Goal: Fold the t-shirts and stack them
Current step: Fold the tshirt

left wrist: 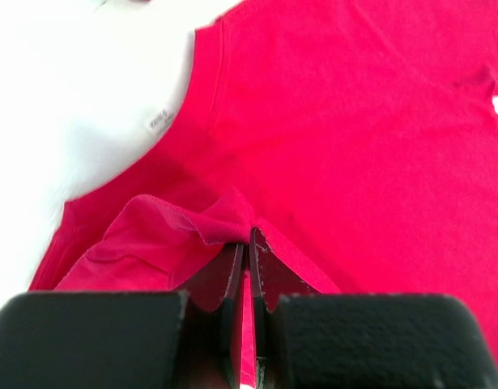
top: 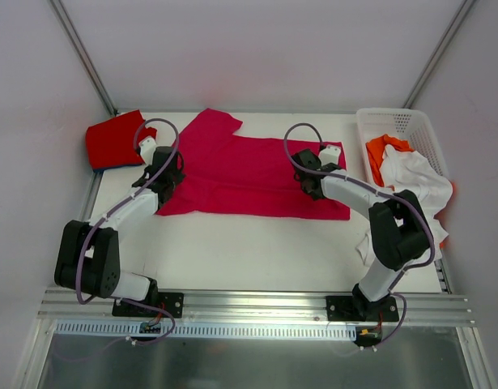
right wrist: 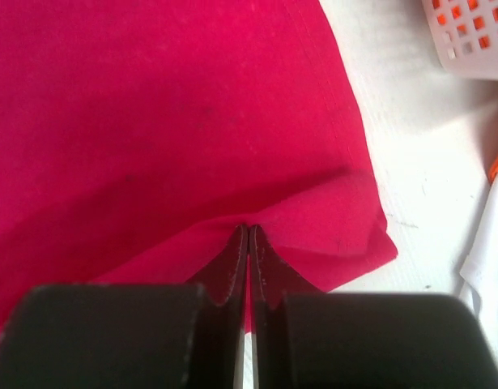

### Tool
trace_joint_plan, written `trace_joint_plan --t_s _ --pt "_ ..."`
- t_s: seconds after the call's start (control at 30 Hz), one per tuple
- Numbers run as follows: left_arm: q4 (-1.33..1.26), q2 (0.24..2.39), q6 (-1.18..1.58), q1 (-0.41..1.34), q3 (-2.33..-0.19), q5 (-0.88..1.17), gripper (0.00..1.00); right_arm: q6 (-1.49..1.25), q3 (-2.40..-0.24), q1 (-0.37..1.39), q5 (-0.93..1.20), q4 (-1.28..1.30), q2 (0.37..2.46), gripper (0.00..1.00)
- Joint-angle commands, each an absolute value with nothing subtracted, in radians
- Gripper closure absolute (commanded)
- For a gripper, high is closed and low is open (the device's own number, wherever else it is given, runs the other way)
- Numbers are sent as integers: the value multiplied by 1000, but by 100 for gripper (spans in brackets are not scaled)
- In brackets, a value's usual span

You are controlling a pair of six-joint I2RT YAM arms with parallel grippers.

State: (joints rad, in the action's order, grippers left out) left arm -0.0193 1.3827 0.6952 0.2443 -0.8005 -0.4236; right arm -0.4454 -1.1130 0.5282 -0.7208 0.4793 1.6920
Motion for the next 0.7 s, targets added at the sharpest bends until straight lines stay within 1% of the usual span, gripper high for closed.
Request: trace_joint_plan --t_s 0.0,0.67 --pt "-61 1420 657 218 -868 -428 100 -408 -1175 506 -716 480 1723 100" --pt "-110 1672 638 169 -992 -407 100 -391 -1301 445 -723 479 1891 99"
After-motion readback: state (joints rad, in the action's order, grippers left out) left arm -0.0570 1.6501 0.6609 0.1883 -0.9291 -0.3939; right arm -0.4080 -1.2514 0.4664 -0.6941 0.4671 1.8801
